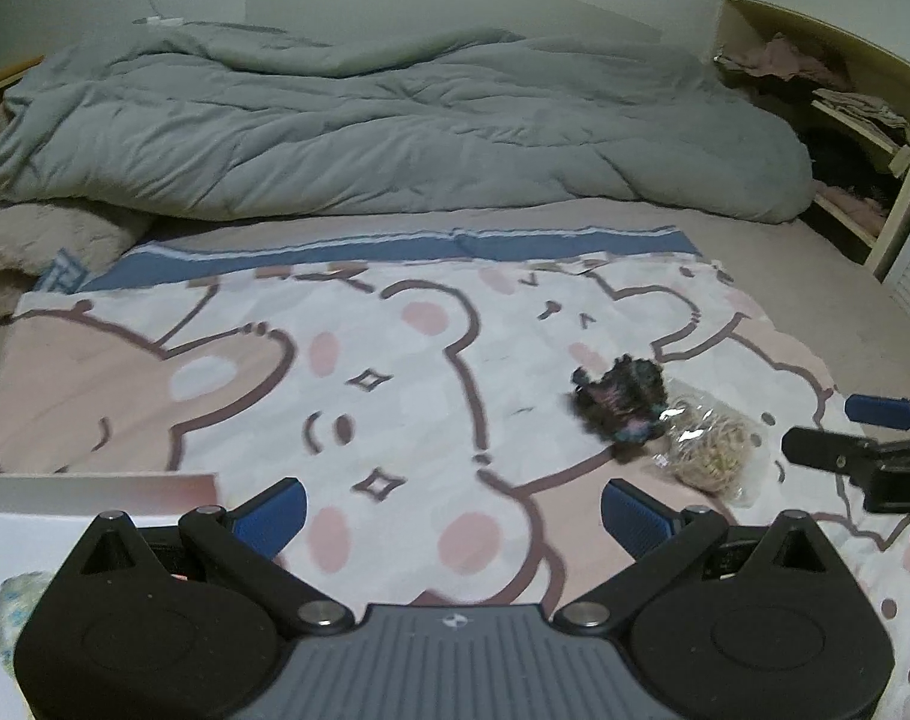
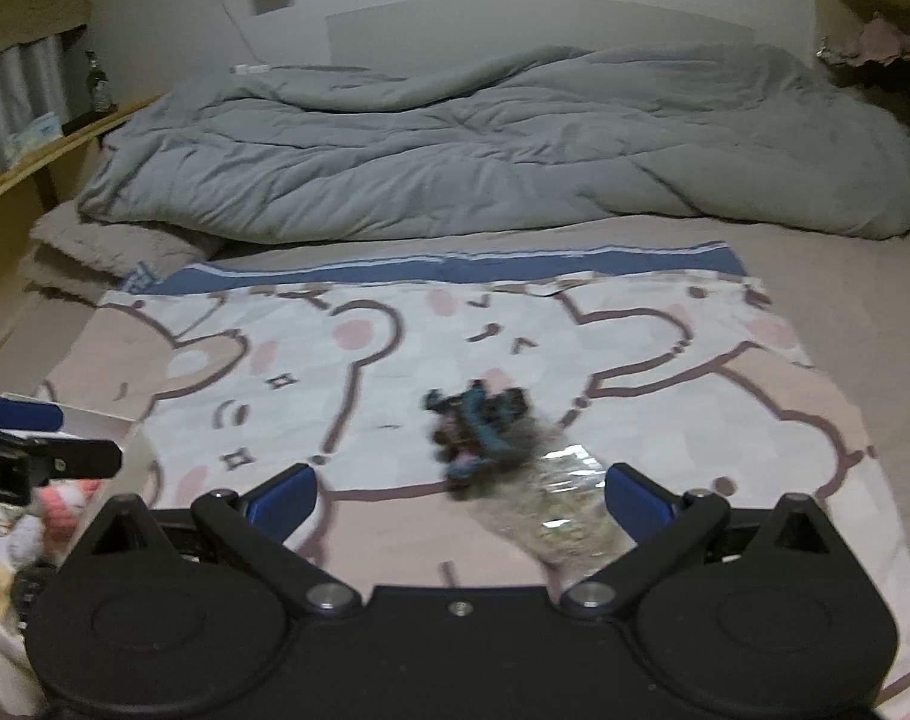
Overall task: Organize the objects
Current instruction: 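Lower both tools toward the dark crocheted piece and the clear cord bag, then grasp the dark blue-brown crocheted piece with the left tool while the right tool grasps the clear cord bag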
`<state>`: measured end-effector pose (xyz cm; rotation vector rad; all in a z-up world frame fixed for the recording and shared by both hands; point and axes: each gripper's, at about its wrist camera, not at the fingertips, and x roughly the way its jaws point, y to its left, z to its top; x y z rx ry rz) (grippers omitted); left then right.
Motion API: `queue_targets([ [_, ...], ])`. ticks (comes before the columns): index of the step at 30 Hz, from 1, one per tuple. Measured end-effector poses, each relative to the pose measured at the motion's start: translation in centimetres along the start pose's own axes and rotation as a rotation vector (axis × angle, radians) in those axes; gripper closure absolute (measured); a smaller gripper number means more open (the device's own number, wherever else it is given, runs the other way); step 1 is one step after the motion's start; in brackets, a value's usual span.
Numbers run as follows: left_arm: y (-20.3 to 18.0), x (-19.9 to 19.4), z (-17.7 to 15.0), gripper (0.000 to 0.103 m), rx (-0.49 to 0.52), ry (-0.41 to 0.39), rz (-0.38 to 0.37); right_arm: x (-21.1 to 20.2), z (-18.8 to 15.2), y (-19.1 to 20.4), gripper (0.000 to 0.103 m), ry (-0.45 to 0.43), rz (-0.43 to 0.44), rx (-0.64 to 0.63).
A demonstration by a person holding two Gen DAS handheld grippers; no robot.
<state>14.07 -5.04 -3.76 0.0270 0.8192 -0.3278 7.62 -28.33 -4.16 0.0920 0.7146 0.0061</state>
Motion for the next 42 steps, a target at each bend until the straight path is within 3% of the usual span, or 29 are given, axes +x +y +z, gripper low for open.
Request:
queue_targets([
  [16, -5.9, 6.7, 0.4, 0.0, 0.034, 0.013, -0.093, 4.0, -2.2, -4.5, 0.0, 0.049, -0.062, -0.15],
  [21, -7.1, 8.9, 0.6, 0.0, 0.044, 0.054, -0.108, 5.4, -3.0, -4.9, 0.0, 0.095, -0.01, -0.201],
  [28, -7.0, 13.0, 1.8, 0.006, -0.139, 0.088, -0.15, 7.4, -3.9, -3.8, 0.0, 0.126, -0.023, -0.32],
  [37, -6.9, 17.9, 2.1, 0.011, -0.345, 0.124, -0.224, 10.1, -5.3, -1.9, 0.0, 0.121, -0.104, -0.59],
  [42, -6.7, 20.0, 2.3, 0.013, -0.433, 0.14, -0.232, 11.5, -5.3, -2.0, 0.0, 0.125, -0.133, -0.628],
])
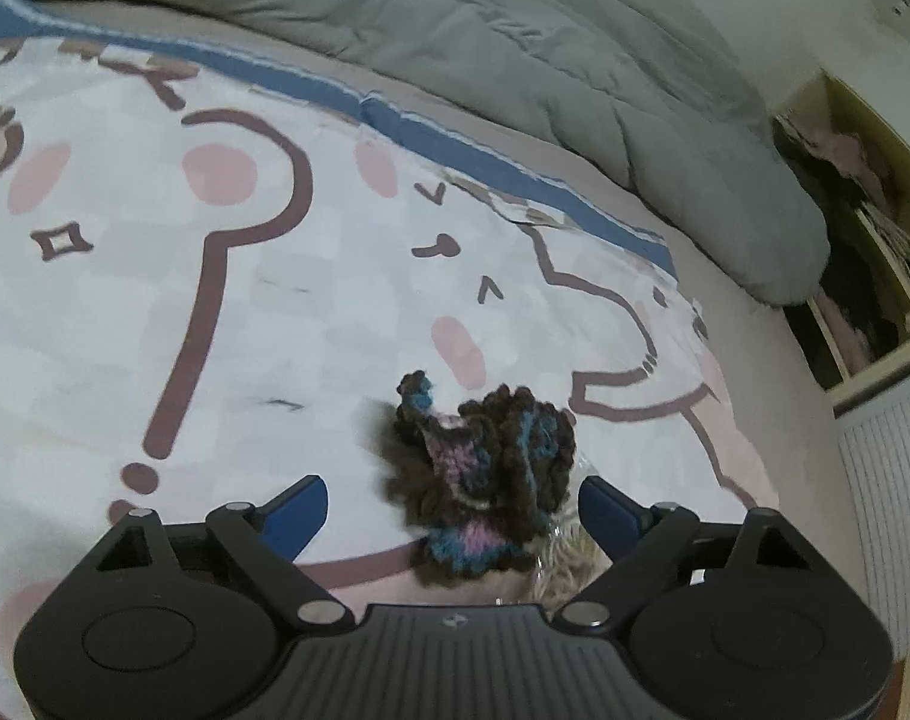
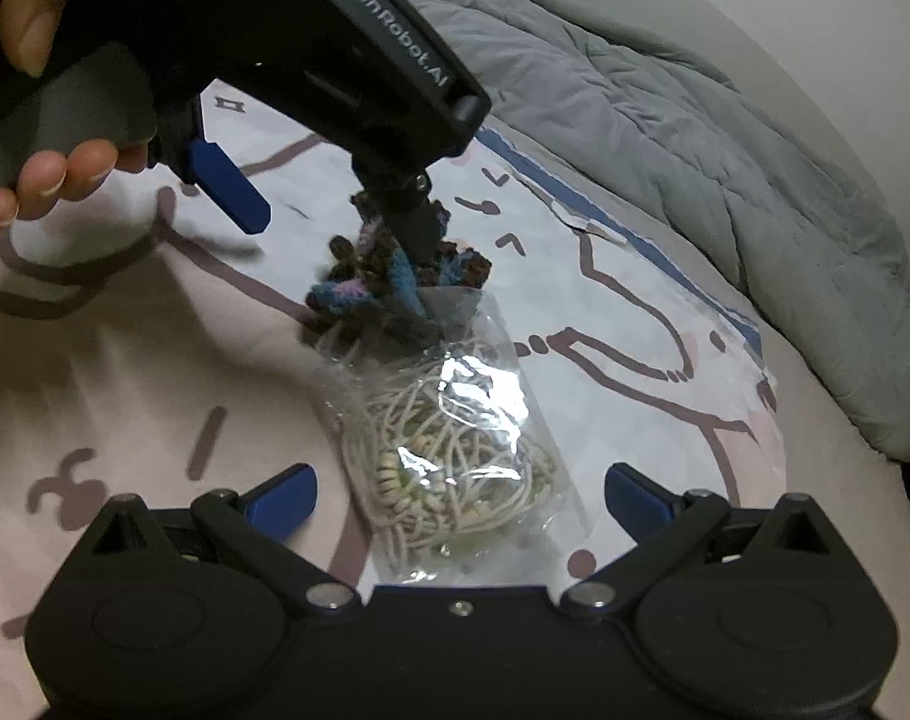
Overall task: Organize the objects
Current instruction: 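Grasp the dark blue-brown crocheted piece with the left tool while the right tool grasps the clear cord bag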
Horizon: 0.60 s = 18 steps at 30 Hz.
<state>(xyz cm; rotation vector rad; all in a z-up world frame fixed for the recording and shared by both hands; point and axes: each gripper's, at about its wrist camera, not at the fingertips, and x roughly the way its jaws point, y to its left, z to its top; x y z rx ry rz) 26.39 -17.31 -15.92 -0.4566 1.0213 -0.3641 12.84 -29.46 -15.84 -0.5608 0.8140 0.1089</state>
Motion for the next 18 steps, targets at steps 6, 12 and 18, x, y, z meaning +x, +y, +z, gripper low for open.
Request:
queue_targets([
  [6, 0.3, 2.2, 0.4, 0.024, -0.073, 0.045, -0.026, 1.3, 0.2, -0.7, 0.0, 0.015, 0.03, 0.039],
  [12, 0.3, 3.1, 0.4, 0.043, -0.075, 0.06, -0.033, 1.9, 0.5, -0.3, 0.0, 0.011, 0.03, 0.029],
  [18, 0.2, 2.6, 0.2, 0.064, -0.055, 0.068, -0.033, 1.9, 0.9, -0.2, 0.015, 0.041, 0.058, 0.037],
])
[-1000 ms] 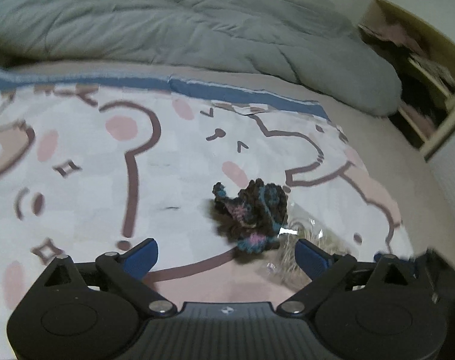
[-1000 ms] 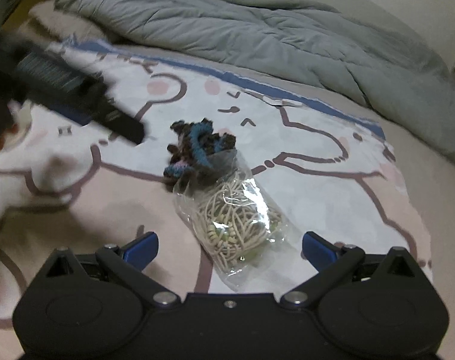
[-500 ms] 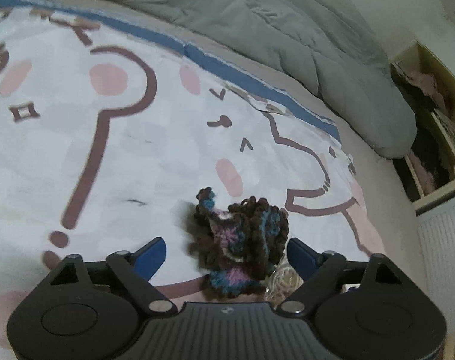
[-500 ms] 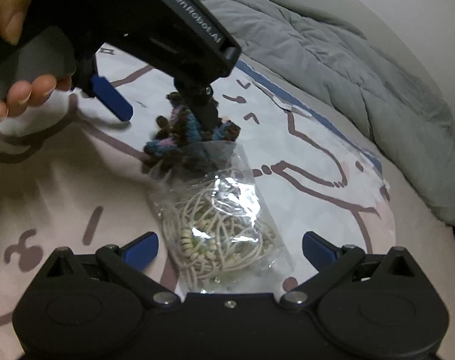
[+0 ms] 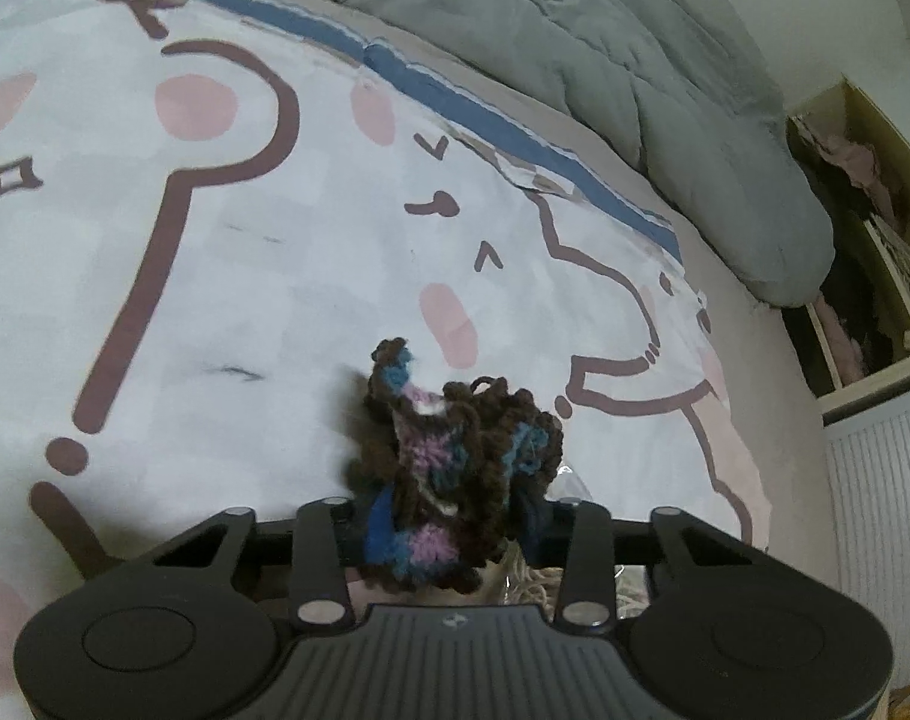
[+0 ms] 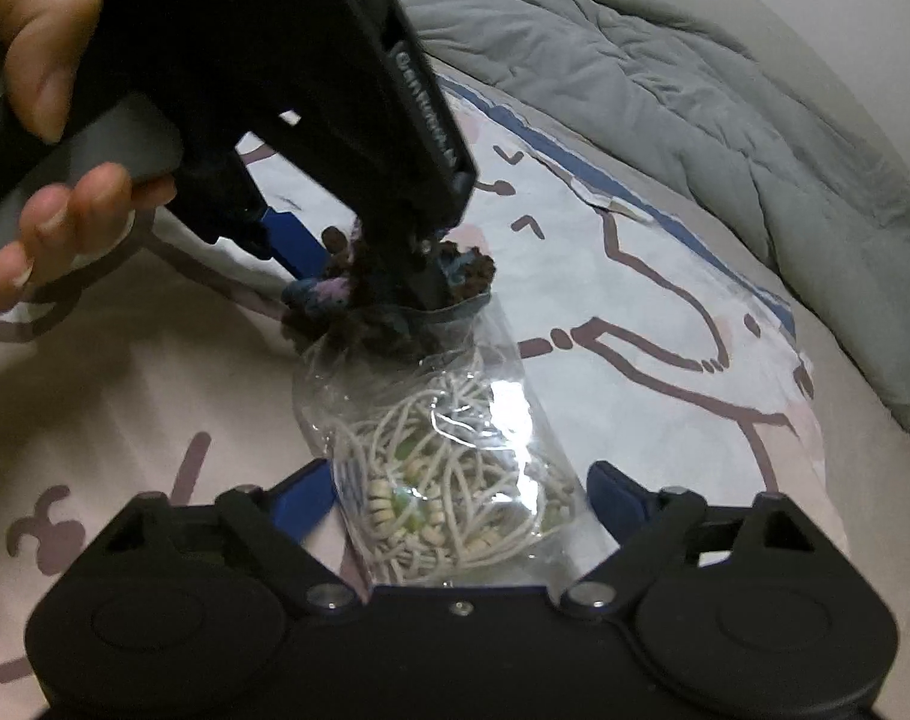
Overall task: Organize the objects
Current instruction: 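Lift the crocheted piece and the cord bag and carry them toward the box with both tools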
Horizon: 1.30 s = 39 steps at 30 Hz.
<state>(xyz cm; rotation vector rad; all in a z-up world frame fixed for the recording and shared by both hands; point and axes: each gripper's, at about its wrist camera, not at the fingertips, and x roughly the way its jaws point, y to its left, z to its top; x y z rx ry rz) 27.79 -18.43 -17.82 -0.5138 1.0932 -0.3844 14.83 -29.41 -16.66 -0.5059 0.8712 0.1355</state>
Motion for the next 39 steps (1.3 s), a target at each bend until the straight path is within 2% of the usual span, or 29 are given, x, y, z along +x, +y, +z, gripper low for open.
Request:
queue_targets([
  [4, -0.3, -1.4, -0.1, 0.067, 0.033, -0.008, 0.019, -0.7, 0.2, -0.2, 0.025, 0.025, 0.017, 0.019],
  [7, -0.7, -3.0, -0.1, 0.067, 0.084, -0.022, 0.041, -1.4, 0.2, -0.8, 0.028, 0.037, 0.038, 0.064],
  [10, -1.2, -5.0, -0.3, 0.067, 0.153, -0.042, 0.061, -2.6, 0.1, -1.2, 0.028, 0.033, 0.051, 0.114],
  [22, -1.9, -13.2, -1.6, 0.067, 0.257, -0.135, 0.089, -8.1, 1.4, -3.3, 0.028, -0.07, 0.069, 0.363],
  [28, -2.4, -17.5, -2.5, 0.067, 0.316, -0.2, 0.105, -10.7, 1.9, -3.8, 0.028, -0.117, 0.105, 0.48],
  [39, -2.7, -22.9, -4.6, 0.067, 0.423, -0.276, 0.16, -14.1, 2.2, -3.7, 0.028, -0.141, 0.13, 0.659],
])
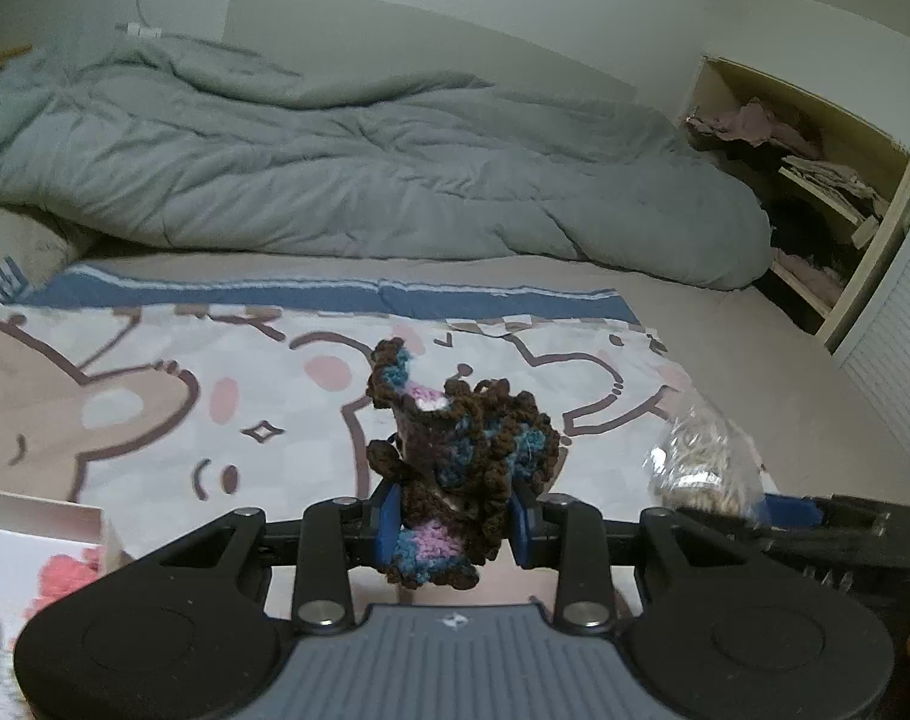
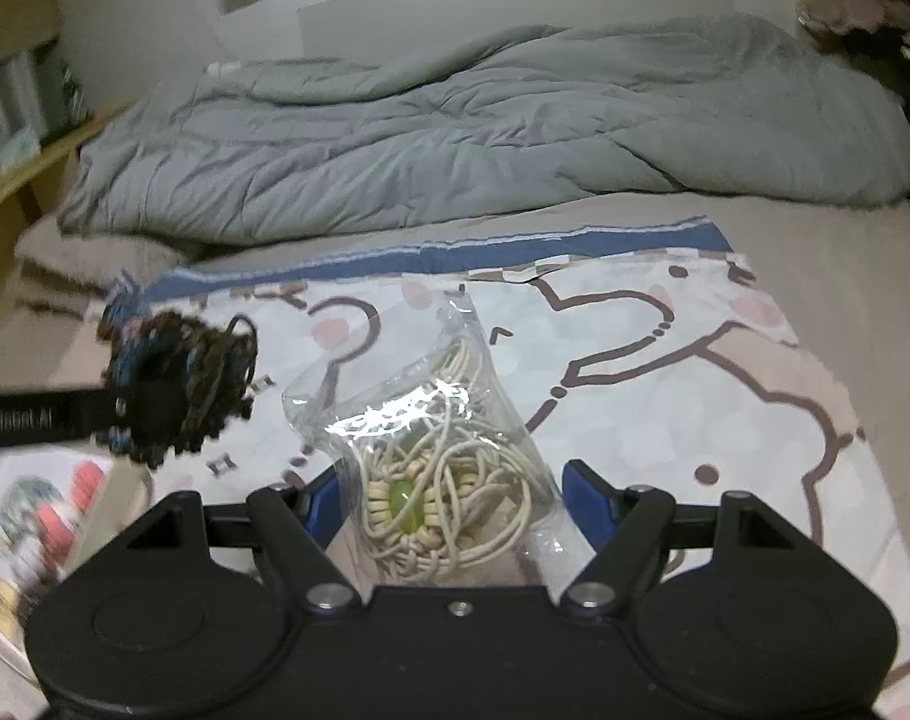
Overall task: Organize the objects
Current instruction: 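Lift the crocheted piece and the cord bag and carry them toward the box with both tools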
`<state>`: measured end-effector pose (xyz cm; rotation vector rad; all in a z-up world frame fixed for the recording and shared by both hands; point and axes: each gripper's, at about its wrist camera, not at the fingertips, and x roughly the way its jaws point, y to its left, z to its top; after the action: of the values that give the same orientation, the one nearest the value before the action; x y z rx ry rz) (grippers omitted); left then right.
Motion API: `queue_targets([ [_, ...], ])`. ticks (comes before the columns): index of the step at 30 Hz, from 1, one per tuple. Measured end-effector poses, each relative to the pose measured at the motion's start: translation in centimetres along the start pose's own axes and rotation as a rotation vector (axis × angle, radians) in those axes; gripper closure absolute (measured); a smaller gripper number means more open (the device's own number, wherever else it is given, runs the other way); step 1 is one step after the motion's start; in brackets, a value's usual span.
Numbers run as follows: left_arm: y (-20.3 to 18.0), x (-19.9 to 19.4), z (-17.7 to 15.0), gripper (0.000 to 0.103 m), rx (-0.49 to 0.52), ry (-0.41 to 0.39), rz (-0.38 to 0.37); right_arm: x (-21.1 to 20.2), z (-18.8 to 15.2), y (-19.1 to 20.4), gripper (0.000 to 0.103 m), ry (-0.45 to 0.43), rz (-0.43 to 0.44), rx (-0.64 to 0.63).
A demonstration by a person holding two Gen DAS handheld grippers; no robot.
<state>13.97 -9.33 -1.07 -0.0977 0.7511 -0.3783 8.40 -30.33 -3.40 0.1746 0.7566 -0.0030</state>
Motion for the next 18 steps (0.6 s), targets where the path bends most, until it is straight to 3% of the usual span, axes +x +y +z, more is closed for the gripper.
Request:
queue_targets([
  [5, 0.2, -1.9, -0.6, 0.067, 0.064, -0.017, 0.043, -1.3, -0.1, 0.8, 0.028, -0.02, 0.014, 0.041],
  [18, 2.7, -4.9, -1.6, 0.067, 0.083, -0.039, 0.11, -2.7, -0.7, 3.7, 0.028, -0.039, 0.035, 0.031],
])
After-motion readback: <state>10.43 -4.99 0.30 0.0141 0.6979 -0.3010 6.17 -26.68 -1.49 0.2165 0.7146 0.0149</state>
